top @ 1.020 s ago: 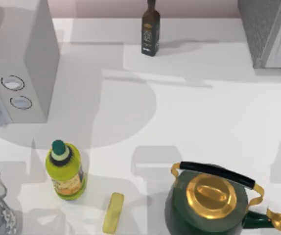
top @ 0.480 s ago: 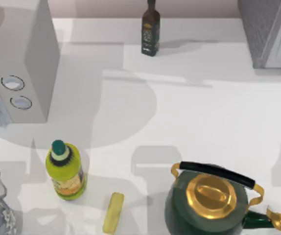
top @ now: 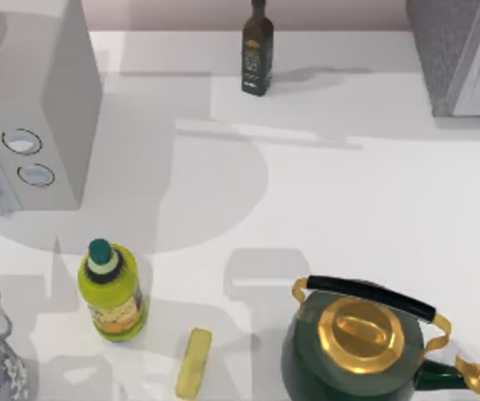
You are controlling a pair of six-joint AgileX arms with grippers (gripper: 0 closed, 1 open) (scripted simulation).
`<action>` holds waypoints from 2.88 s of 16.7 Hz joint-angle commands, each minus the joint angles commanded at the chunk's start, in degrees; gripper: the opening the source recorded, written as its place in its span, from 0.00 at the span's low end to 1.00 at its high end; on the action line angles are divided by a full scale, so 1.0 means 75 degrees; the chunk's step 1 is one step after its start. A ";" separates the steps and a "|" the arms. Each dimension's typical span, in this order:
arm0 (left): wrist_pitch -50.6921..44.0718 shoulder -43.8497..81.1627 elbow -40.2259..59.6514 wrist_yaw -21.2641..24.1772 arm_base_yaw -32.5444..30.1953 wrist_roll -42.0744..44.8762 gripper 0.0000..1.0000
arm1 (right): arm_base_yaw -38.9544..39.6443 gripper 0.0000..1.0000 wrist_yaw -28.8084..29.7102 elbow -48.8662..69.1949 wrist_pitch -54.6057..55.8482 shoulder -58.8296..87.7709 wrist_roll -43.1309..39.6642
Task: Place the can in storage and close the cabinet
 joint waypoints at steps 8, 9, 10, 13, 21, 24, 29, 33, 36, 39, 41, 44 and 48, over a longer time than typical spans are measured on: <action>0.0000 0.0000 0.0000 0.0000 0.0000 0.0000 1.00 | -0.3367 1.00 -0.3302 0.1099 0.4158 0.6071 0.0082; 0.0000 0.0000 0.0000 0.0000 0.0000 0.0000 1.00 | -0.3736 1.00 -0.3671 0.1229 0.4605 0.6685 0.0092; 0.0000 0.0000 0.0000 0.0000 0.0000 0.0000 1.00 | -0.4088 1.00 -0.4019 0.1359 0.5026 0.7226 0.0100; 0.0000 0.0000 0.0000 0.0000 0.0000 0.0000 1.00 | -0.4997 1.00 -0.4916 0.1705 0.6063 0.8382 0.0118; 0.0000 0.0000 0.0000 0.0000 0.0000 0.0000 1.00 | -0.5475 1.00 -0.5404 0.1867 0.6555 0.8859 0.0125; 0.0000 0.0000 0.0000 0.0000 0.0000 0.0000 1.00 | -0.5517 1.00 -0.5447 0.2112 0.6301 0.8872 0.0125; 0.0000 0.0000 0.0000 0.0000 0.0000 0.0000 1.00 | -0.5700 1.00 -0.5634 0.4020 0.4310 0.8811 0.0128; 0.0000 0.0000 0.0000 0.0000 0.0000 0.0000 1.00 | -0.5832 1.00 -0.5770 0.6531 0.1339 0.8593 0.0130; 0.0000 0.0000 0.0000 0.0000 0.0000 0.0000 1.00 | -0.5843 1.00 -0.5785 0.8577 -0.1246 0.8275 0.0129; 0.0000 0.0000 0.0000 0.0000 0.0000 0.0000 1.00 | -0.5785 1.00 -0.5732 1.0400 -0.3371 0.7882 0.0127; 0.0000 0.0000 0.0000 0.0000 0.0000 0.0000 1.00 | -0.5735 1.00 -0.5686 1.1324 -0.4398 0.7640 0.0126; 0.0000 0.0000 0.0000 0.0000 0.0000 0.0000 1.00 | -0.5658 1.00 -0.5612 1.2189 -0.5342 0.7354 0.0123; 0.0000 0.0000 0.0000 0.0000 0.0000 0.0000 1.00 | -0.5628 1.00 -0.5583 1.2401 -0.5575 0.7263 0.0123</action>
